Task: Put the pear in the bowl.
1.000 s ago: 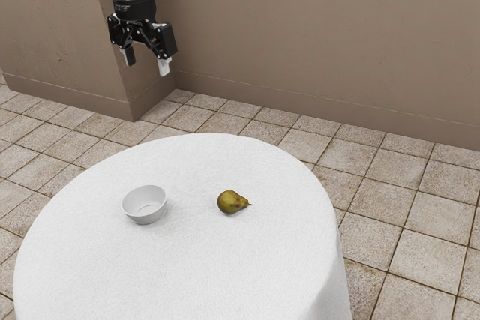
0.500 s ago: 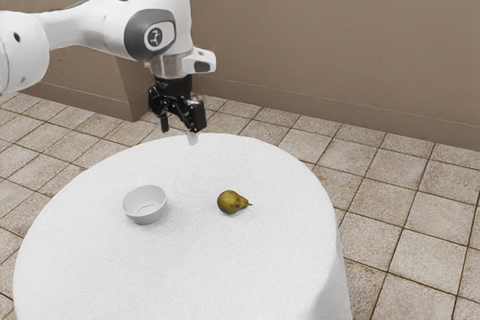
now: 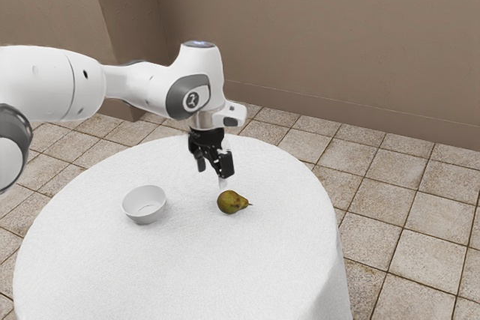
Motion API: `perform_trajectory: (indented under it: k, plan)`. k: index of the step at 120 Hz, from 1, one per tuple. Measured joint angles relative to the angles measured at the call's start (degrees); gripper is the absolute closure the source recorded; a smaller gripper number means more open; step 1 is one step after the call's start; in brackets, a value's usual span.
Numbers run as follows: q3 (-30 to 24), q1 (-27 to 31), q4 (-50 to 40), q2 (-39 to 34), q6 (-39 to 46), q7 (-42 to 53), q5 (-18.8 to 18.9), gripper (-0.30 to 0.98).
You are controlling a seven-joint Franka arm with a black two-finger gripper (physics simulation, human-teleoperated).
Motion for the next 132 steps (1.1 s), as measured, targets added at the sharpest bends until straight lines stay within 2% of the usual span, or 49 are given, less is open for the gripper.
perform_trajectory:
  k: [48, 76, 132]
  plan:
    - [-1.5, 0.0, -5.2, 2.7, 9.1, 12.6, -4.8, 0.0]
    - [-1.3, 0.3, -5.6, 2.5, 11.9, 17.5, -5.2, 0.0]
    - [-1.3, 1.1, -5.0, 6.7, 17.8, 23.6, -5.4, 0.0]
